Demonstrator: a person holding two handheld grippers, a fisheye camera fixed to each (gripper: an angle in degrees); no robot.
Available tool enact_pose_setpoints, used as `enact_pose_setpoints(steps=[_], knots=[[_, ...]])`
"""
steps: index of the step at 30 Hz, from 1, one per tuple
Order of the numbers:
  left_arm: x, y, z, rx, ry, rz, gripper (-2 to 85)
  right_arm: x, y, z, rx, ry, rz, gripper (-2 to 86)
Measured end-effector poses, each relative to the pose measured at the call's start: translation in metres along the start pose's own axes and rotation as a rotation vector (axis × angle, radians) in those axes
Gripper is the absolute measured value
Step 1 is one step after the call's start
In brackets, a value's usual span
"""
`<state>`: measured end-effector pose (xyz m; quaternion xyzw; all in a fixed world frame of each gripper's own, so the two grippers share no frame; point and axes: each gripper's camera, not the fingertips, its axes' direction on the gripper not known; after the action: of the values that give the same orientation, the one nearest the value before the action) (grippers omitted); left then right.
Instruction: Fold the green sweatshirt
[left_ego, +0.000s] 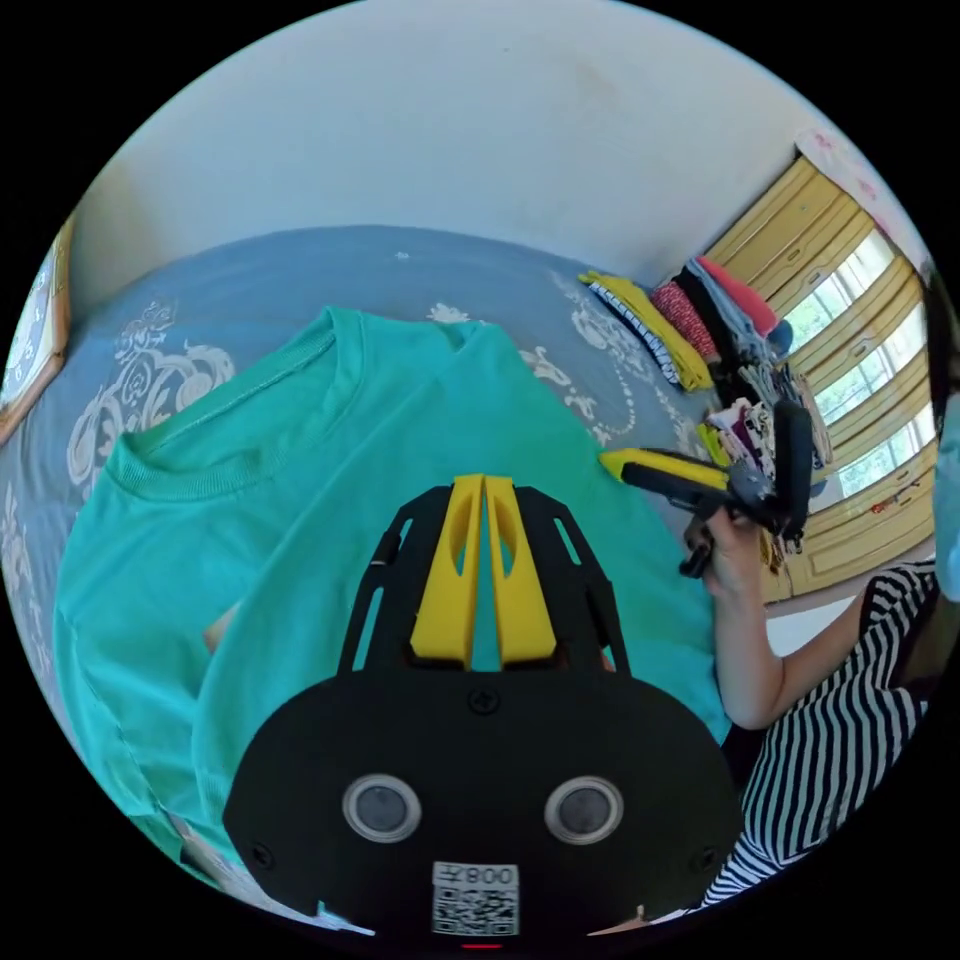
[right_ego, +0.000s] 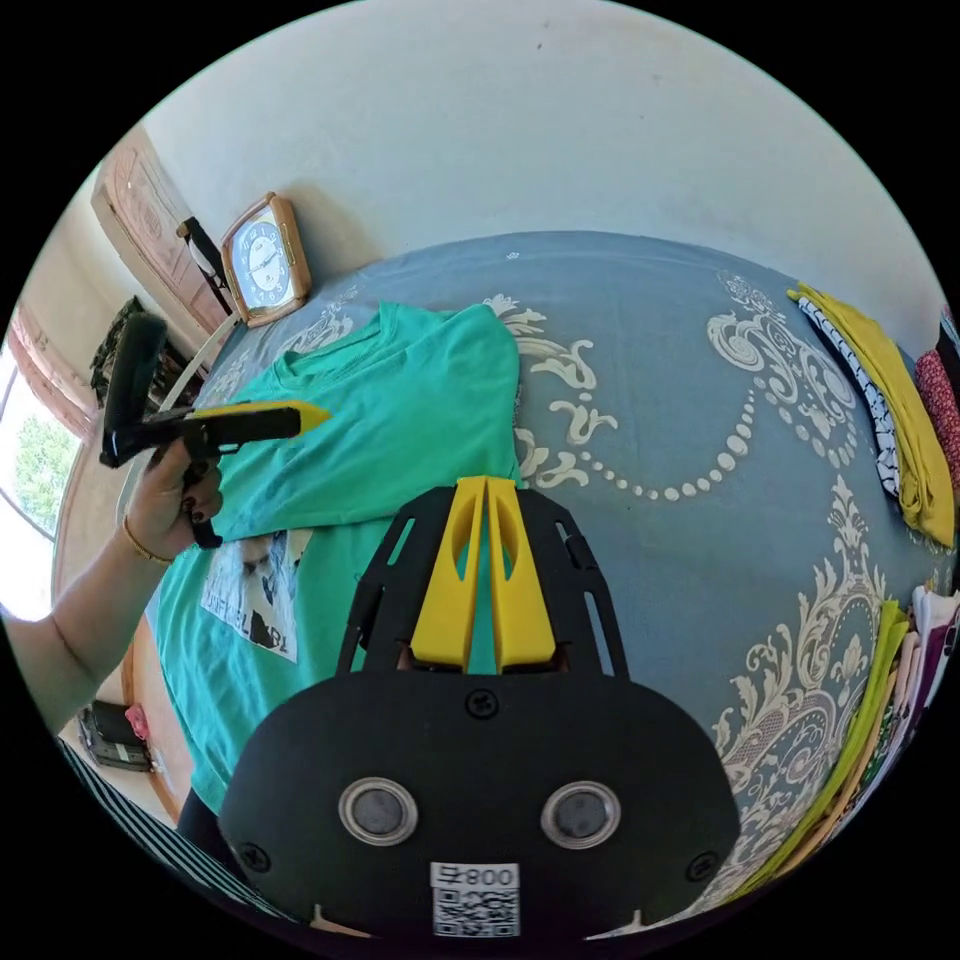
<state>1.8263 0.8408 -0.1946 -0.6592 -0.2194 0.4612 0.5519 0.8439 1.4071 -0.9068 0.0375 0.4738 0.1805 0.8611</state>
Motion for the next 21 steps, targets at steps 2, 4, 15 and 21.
enact_pose_setpoints(steps=[2, 4, 15, 21], knots=[[0.009, 0.032, -0.009, -0.122, -0.067, -0.012, 0.3, -0.004, 0.002, 0.005, 0.012, 0.003, -0.017, 0.1], [0.012, 0.055, -0.030, -0.075, -0.032, -0.048, 0.3, -0.009, 0.002, 0.027, -0.071, 0.029, -0.043, 0.1], [0.028, 0.280, -0.258, 0.223, -0.180, -0.447, 0.7, 0.000, 0.009, 0.058, -0.057, 0.014, -0.020, 0.1], [0.003, 0.479, -0.397, 0.531, -0.274, -1.067, 3.3, 0.024, 0.004, 0.054, 0.042, -0.153, 0.065, 0.1]])
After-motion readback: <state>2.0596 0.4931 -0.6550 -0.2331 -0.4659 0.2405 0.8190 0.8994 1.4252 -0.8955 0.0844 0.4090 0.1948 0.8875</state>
